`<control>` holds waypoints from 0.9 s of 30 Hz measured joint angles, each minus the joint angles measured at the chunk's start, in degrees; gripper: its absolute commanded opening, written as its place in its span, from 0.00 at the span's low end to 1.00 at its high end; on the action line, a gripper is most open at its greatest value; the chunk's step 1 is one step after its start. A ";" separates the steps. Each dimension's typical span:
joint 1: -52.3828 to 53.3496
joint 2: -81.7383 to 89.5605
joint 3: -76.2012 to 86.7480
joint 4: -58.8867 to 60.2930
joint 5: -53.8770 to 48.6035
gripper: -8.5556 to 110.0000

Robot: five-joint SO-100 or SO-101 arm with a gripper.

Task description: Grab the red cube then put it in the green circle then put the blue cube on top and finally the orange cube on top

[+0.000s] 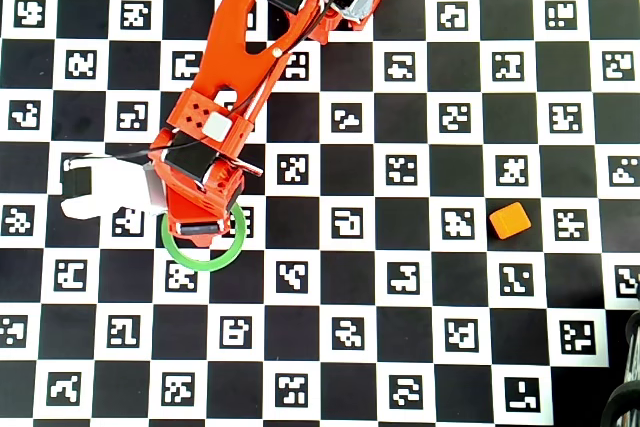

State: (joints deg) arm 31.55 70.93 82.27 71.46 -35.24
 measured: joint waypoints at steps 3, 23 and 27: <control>0.35 0.00 0.26 -0.44 0.00 0.14; 0.35 0.00 0.53 -1.76 0.70 0.14; 0.35 0.00 0.88 -2.20 0.70 0.15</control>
State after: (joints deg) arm 31.90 70.93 83.14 69.26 -34.54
